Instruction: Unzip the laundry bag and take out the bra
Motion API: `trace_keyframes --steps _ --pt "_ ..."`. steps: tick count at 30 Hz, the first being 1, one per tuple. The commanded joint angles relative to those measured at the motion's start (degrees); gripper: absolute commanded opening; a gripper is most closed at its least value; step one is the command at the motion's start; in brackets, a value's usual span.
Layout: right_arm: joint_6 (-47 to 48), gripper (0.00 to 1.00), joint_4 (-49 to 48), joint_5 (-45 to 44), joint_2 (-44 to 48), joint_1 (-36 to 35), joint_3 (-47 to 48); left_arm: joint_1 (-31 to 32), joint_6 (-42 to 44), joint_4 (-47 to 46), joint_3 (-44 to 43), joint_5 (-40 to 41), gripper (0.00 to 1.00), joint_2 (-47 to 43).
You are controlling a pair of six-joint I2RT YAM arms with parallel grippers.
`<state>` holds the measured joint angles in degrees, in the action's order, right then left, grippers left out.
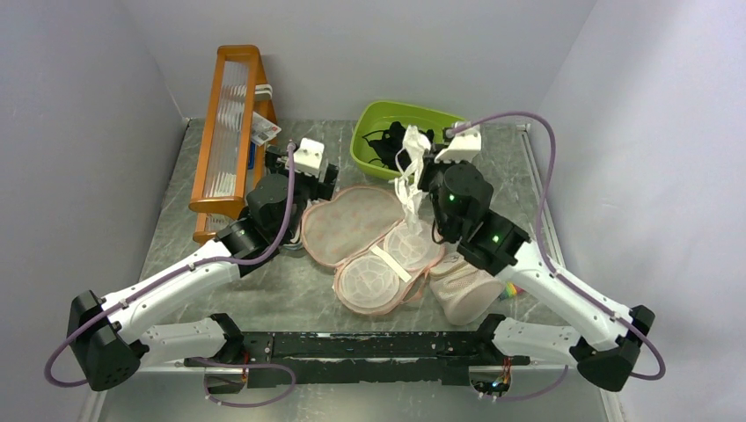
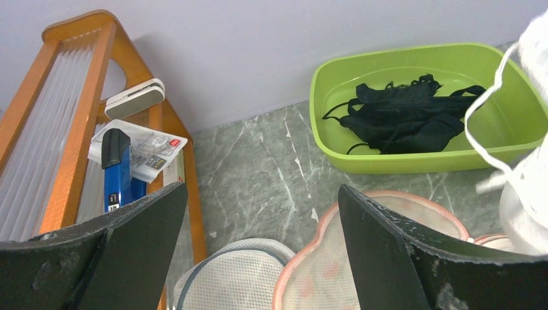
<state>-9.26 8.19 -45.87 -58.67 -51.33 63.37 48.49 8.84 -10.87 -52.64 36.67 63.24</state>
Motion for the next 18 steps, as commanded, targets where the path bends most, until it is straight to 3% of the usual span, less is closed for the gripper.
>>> trace_keyframes --steps 1,10,18 --pt "3.61 0.0 -6.4 0.6 -4.68 3.41 4.52 0.22 0.9 -1.2 -0.67 1.6 0.99 -1.06" --pt "1.29 0.0 -15.96 11.73 -21.29 13.27 15.74 0.27 -3.97 0.55 -1.0 -2.71 0.98 -1.61" --pt "-9.67 0.0 -19.17 24.79 -38.79 20.55 31.45 0.25 -2.95 0.15 -0.8 -1.52 0.98 -1.77"
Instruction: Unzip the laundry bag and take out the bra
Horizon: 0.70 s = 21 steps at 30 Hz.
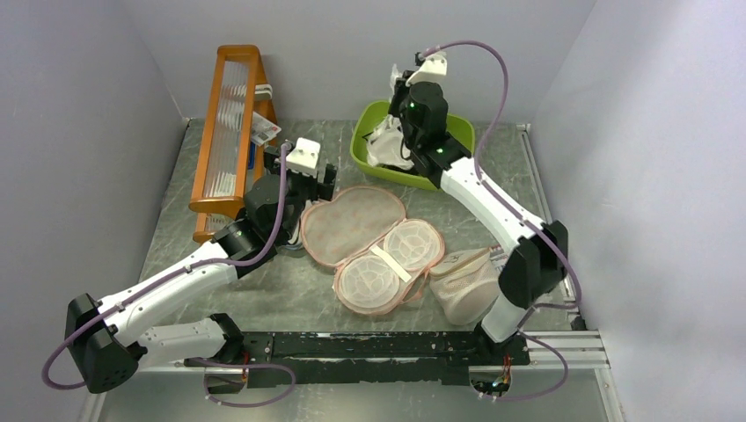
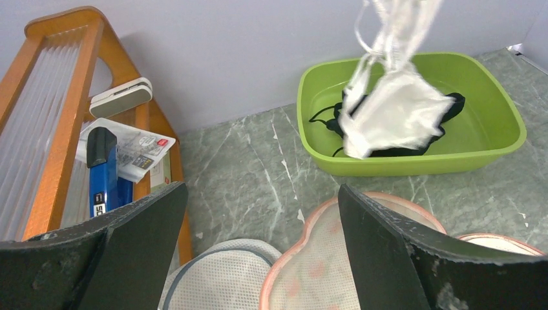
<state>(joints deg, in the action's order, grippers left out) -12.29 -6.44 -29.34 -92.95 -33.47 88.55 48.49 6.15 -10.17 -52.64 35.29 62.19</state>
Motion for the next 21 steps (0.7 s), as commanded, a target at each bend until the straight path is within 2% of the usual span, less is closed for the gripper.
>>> trace_keyframes --steps 1,8,13,21 --pt "-8.22 0.0 -5.52 10.14 -5.8 3.85 7.5 0.27 0.08 -0.73 -0.75 0.04 0.98 -0.85" --pt "-19.78 0.0 -10.72 18.66 -13.3 12.29 9.61 -0.05 1.01 -1.17 -0.7 0.6 0.99 -1.31" --pt "-25.07 0.0 -16.39 18.11 -13.75 15.04 -3.48 -2.24 -1.47 0.05 -1.31 -2.49 0.99 -0.92" --pt "-26.11 0.0 -19.07 15.39 -11.41 18.79 -18.97 -4.64 -3.6 1.29 -2.01 -5.24 0.98 0.56"
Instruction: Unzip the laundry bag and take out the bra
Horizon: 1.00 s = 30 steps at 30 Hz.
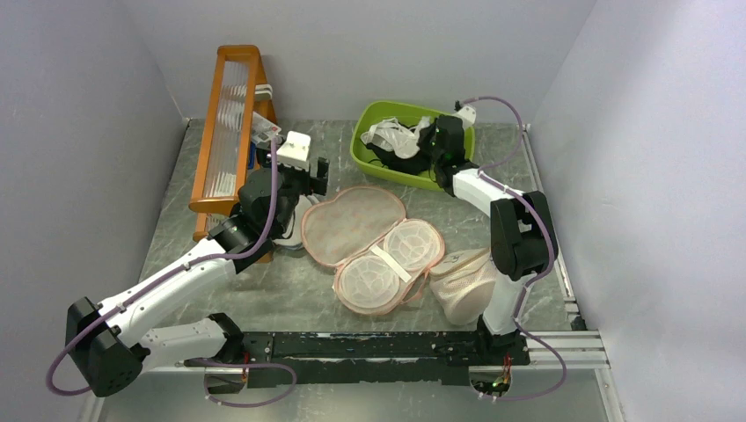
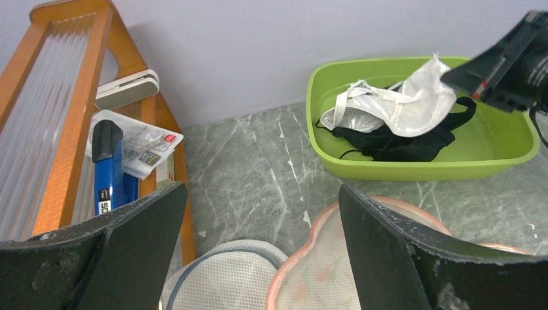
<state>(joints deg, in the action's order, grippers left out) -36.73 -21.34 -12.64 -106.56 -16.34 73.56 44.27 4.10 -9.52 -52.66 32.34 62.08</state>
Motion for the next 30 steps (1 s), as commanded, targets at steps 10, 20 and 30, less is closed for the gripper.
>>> trace_keyframes --steps 10,20,30 --pt "-0.89 0.0 -1.67 -2.57 6.62 5.87 -13.01 -0.68 -2.35 1.28 -2.49 -3.93 0.98 1.61" --pt "3.58 0.0 3.34 2.08 3.83 8.23 -10.79 -0.94 -2.55 2.03 -3.17 -4.56 0.99 2.36" --pt "4.06 0.06 6.25 3.3 2.33 8.54 -10.12 -1.03 -3.16 3.51 -4.27 -5.97 0.99 2.59"
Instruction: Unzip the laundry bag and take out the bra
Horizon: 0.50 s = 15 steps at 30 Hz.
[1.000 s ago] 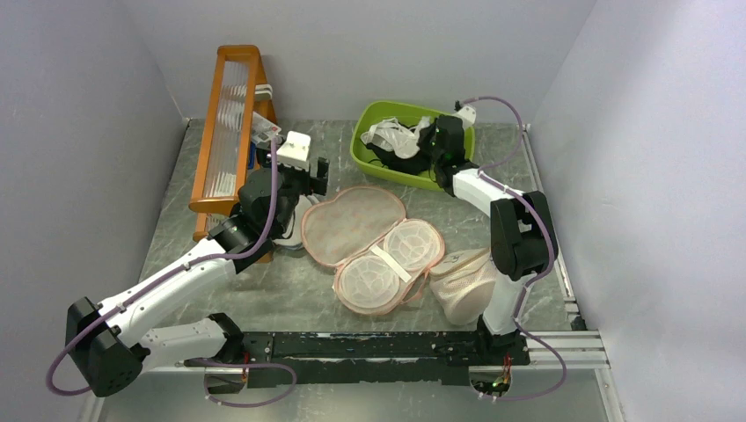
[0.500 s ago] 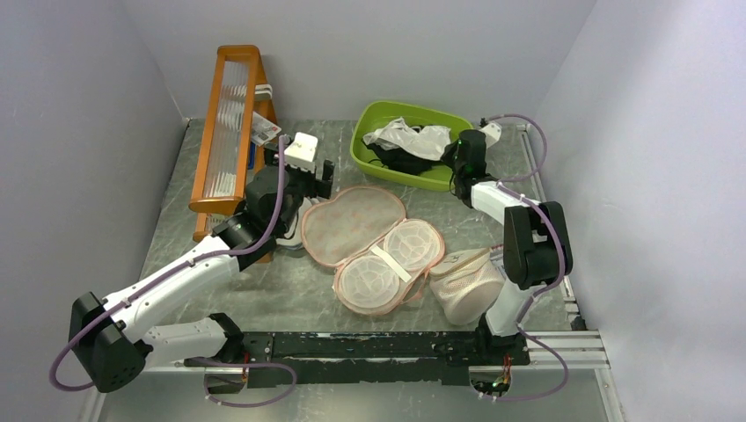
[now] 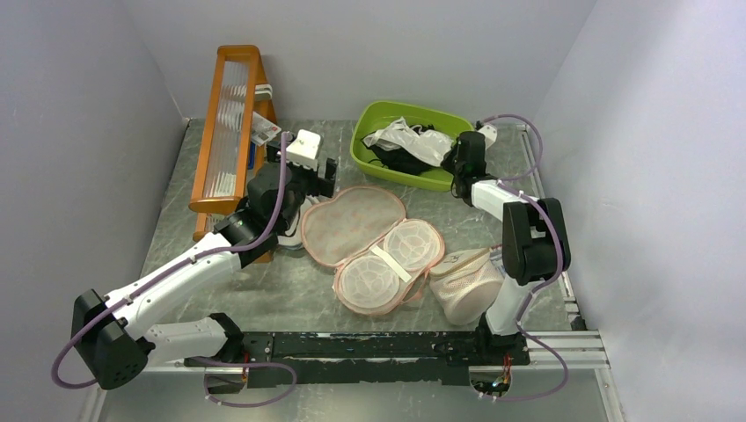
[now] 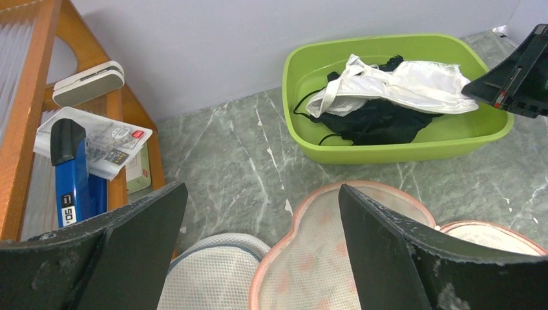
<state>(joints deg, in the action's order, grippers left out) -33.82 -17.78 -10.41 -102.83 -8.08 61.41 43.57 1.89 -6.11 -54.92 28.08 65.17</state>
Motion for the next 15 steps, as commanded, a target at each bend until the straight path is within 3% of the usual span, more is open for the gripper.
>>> trace_keyframes --steps 1,9,15 --pt "1.33 0.06 3.07 1.42 -1.51 0.26 2.38 -0.33 -1.12 -0.16 -1.77 -2.16 0.99 -0.52" --pt "6.2 0.18 3.83 2.86 2.88 0.27 -0.39 -0.33 -2.06 0.91 -2.6 -3.79 0.99 0.46" --pt "9.54 0.43 4.66 5.08 8.54 0.3 -3.24 -0.33 -2.49 0.45 -2.19 -4.17 1.0 0.01"
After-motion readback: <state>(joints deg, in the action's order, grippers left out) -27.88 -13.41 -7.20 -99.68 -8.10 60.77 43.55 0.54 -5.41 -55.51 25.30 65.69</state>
